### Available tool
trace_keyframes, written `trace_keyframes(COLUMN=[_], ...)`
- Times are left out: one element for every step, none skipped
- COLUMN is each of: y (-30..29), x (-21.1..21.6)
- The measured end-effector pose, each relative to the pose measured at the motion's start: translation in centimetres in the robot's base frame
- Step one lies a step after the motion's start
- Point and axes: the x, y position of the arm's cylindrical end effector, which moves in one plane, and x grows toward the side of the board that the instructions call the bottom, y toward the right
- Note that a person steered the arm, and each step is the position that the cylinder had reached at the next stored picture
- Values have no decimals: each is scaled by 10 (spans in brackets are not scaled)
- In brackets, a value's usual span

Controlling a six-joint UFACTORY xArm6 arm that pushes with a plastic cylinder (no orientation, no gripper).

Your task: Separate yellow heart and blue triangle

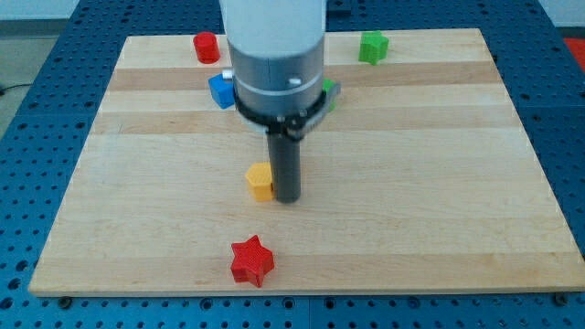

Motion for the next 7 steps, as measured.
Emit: trace_keyframes(y=[7, 11, 28, 75, 88, 88, 55], x=[-35, -50, -53, -47, -61, -79, -94])
